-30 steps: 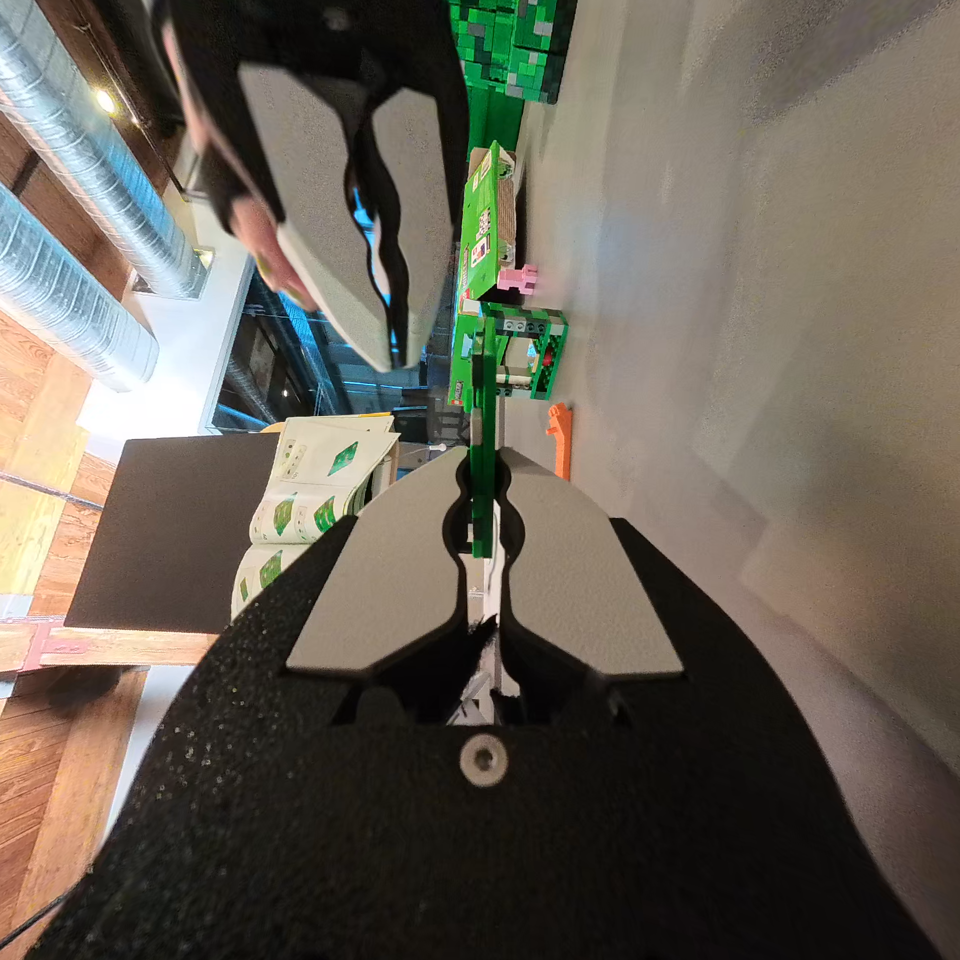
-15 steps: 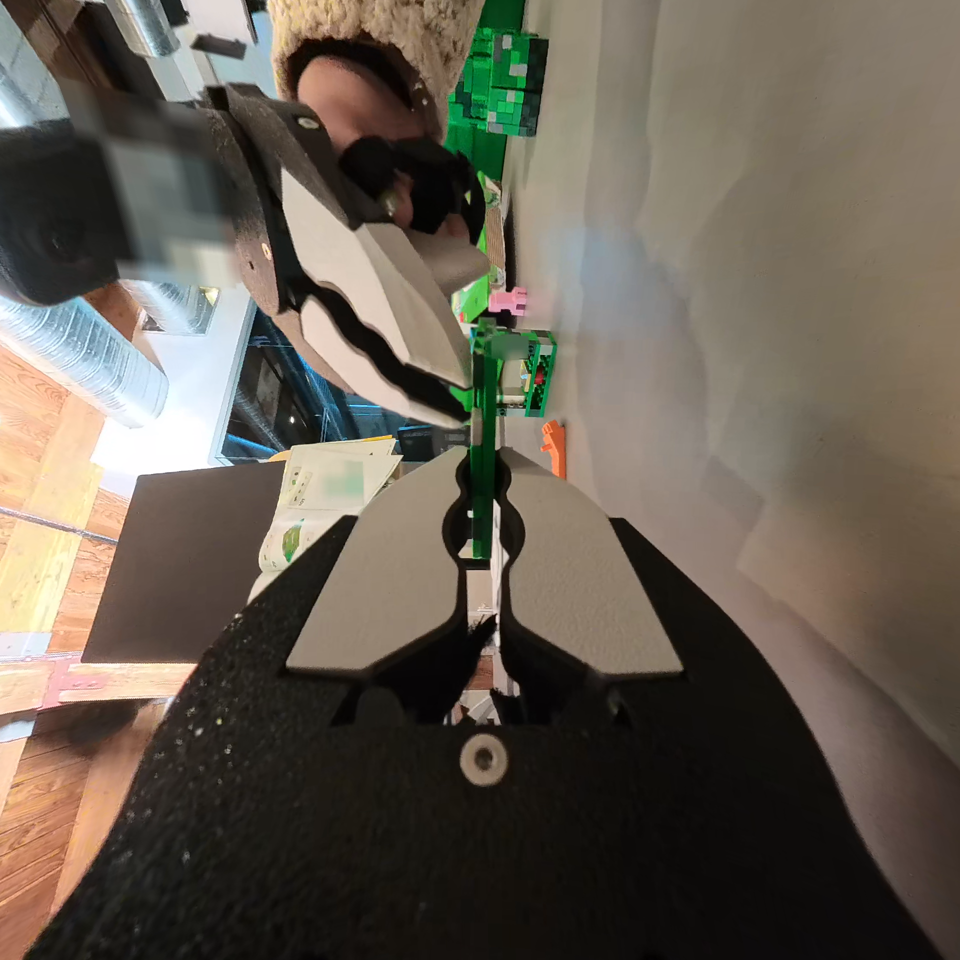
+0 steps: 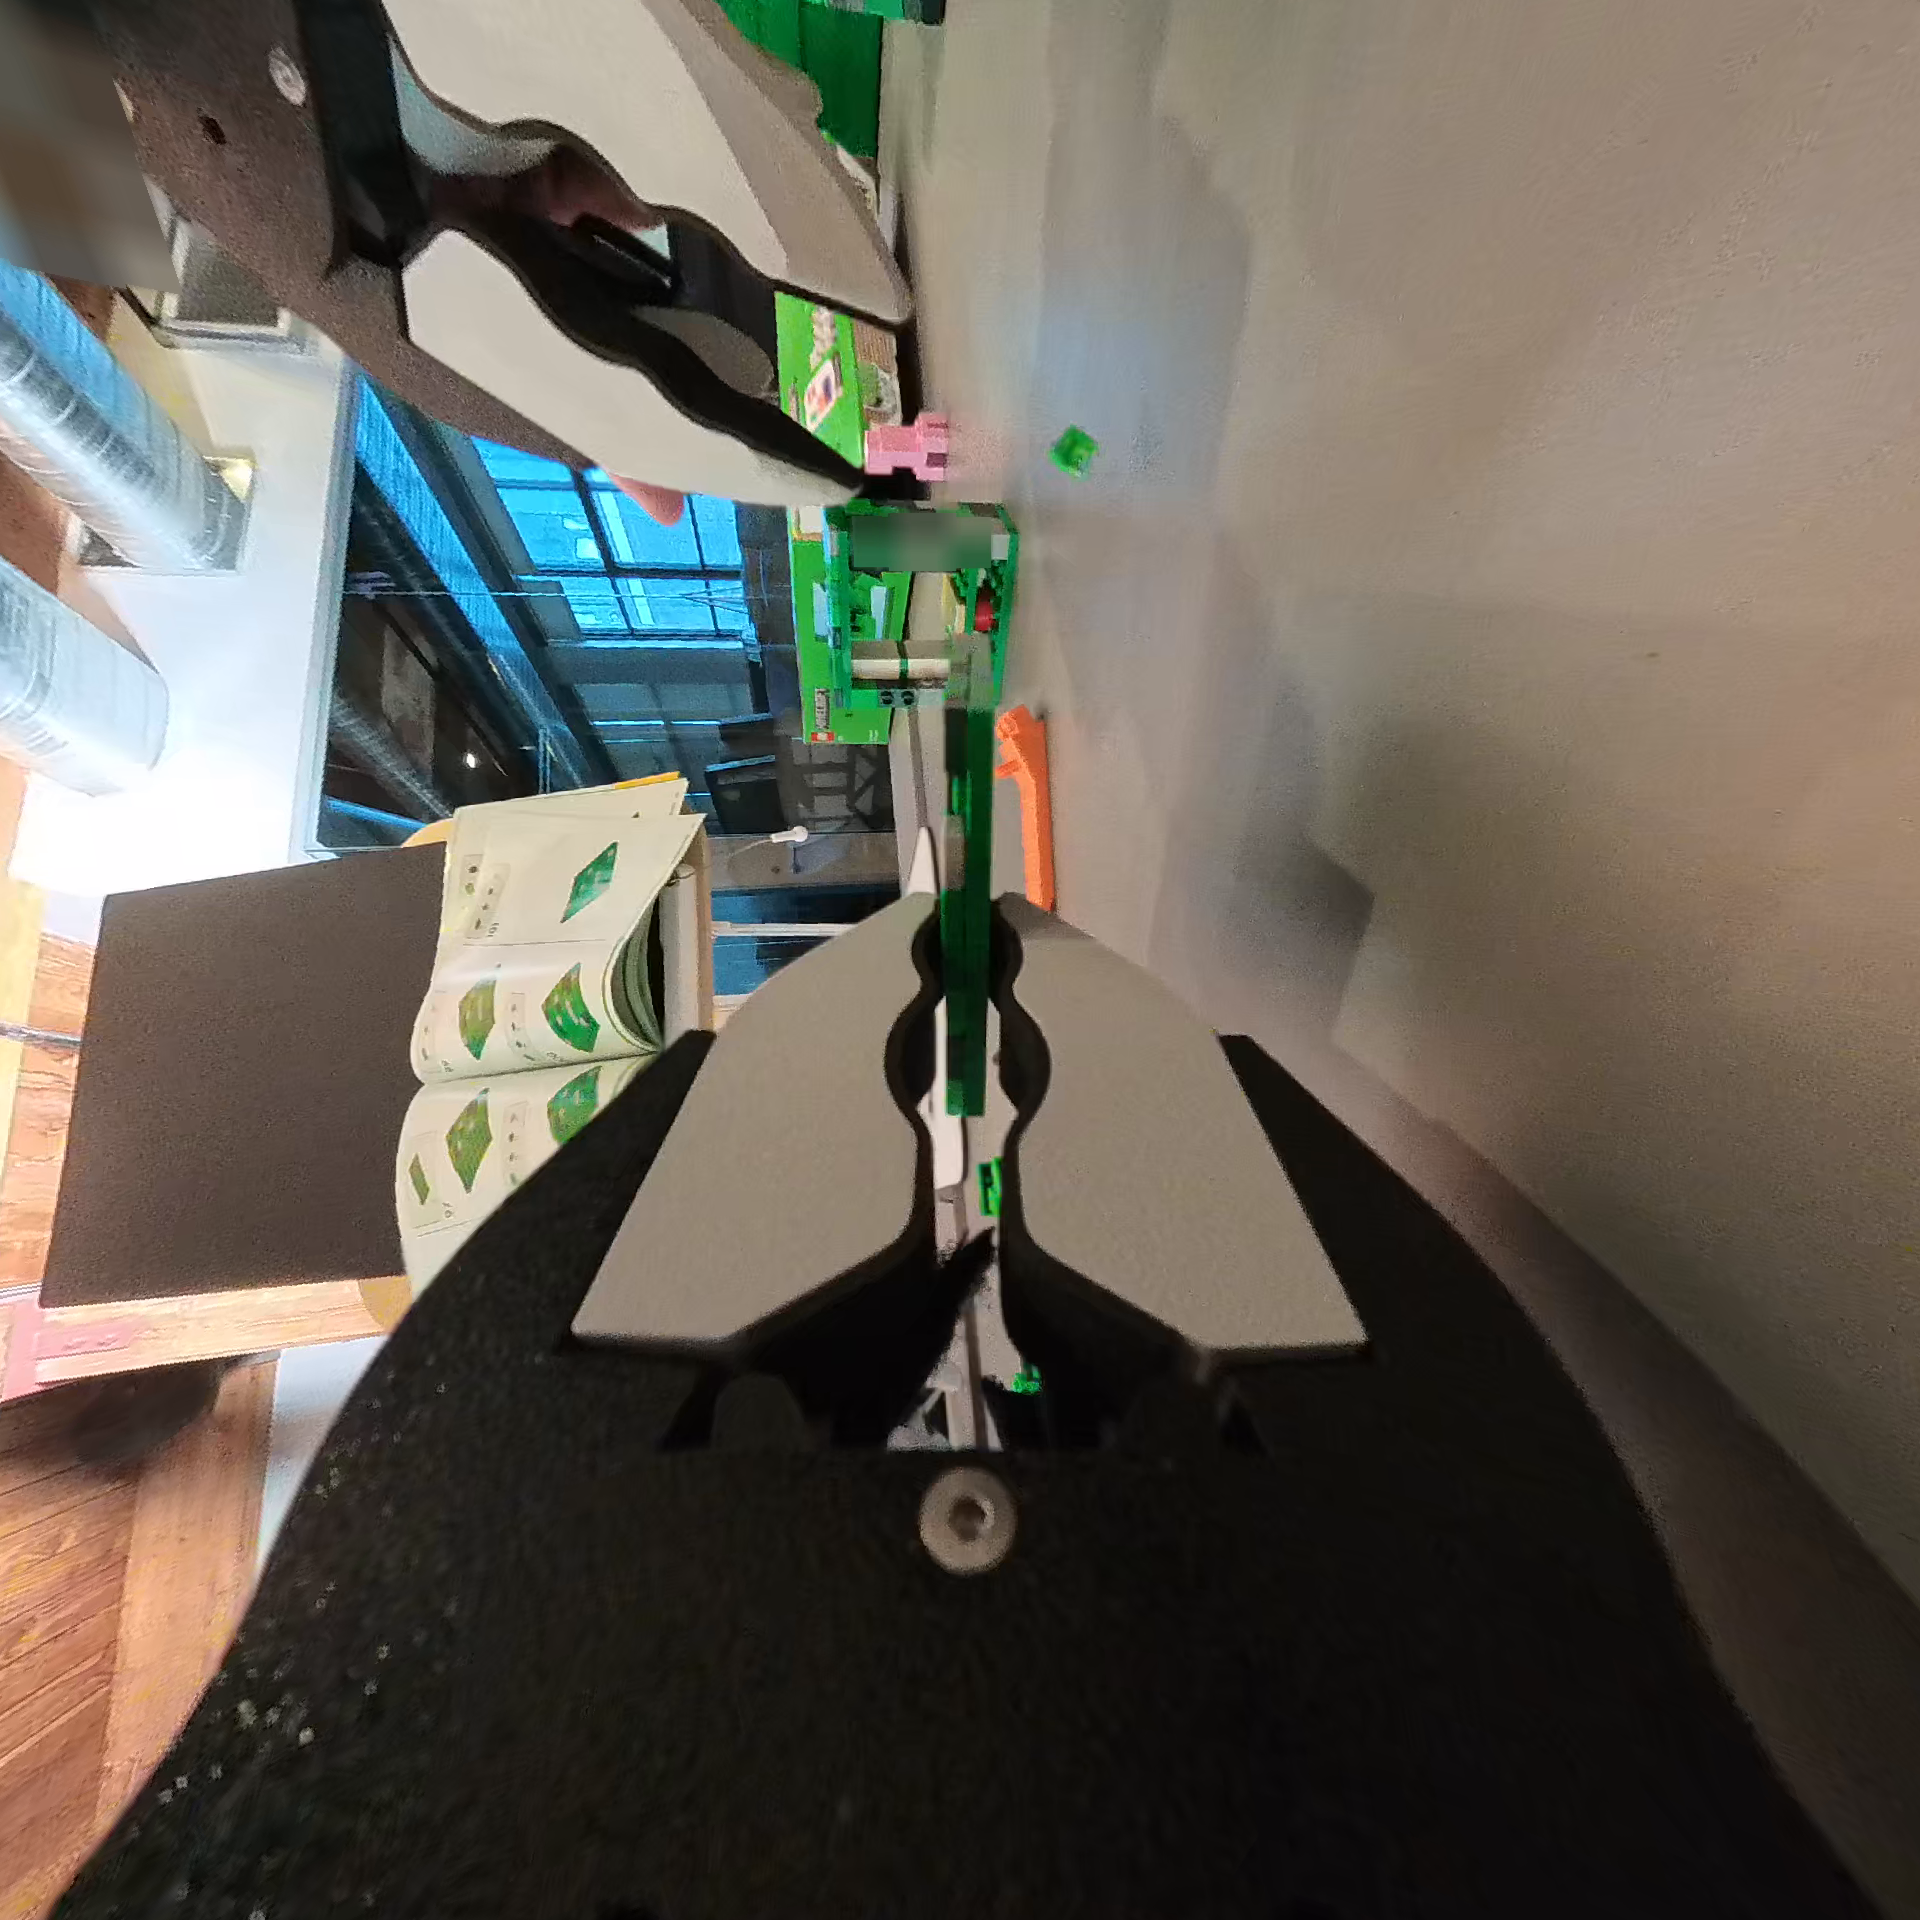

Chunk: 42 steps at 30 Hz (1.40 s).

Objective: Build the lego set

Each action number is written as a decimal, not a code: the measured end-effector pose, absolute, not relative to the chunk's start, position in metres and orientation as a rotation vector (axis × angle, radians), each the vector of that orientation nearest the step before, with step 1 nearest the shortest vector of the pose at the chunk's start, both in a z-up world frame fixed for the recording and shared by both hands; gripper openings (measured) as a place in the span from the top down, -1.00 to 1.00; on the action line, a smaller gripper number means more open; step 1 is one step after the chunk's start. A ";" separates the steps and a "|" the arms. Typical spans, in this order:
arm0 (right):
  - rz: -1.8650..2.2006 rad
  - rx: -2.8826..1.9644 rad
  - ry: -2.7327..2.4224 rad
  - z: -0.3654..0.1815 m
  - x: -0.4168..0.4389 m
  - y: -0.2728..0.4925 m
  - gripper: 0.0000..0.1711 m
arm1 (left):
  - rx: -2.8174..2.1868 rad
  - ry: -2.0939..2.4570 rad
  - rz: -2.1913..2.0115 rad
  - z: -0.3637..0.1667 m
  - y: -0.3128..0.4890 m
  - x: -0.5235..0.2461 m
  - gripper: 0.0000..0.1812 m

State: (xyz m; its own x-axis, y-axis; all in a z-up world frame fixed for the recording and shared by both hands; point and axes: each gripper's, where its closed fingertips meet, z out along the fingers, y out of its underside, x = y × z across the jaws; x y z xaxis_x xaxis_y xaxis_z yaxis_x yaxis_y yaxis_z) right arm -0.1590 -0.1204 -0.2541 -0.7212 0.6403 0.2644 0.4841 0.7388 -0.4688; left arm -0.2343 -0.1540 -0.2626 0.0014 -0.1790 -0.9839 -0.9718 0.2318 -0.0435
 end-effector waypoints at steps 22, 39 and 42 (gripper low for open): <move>0.957 -1.465 -2.064 -0.299 -0.090 -0.097 0.76 | -1.182 1.475 0.896 -0.273 -0.156 -0.227 0.94; 0.723 -1.272 -2.224 -0.298 -0.105 -0.109 0.92 | -1.136 1.476 0.862 -0.270 -0.161 -0.214 0.94; 0.952 -0.978 -2.203 -0.259 -0.135 -0.151 0.92 | -1.116 1.478 0.837 -0.269 -0.163 -0.208 0.94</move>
State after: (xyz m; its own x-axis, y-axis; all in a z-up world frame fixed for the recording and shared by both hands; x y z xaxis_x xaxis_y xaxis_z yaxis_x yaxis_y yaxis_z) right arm -0.1354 -0.1508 -0.2588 -0.5885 0.7864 0.1875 0.4025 0.4861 -0.7757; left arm -0.2081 -0.1632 -0.2688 -0.0093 -0.2085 -0.9780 -0.9460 0.3189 -0.0590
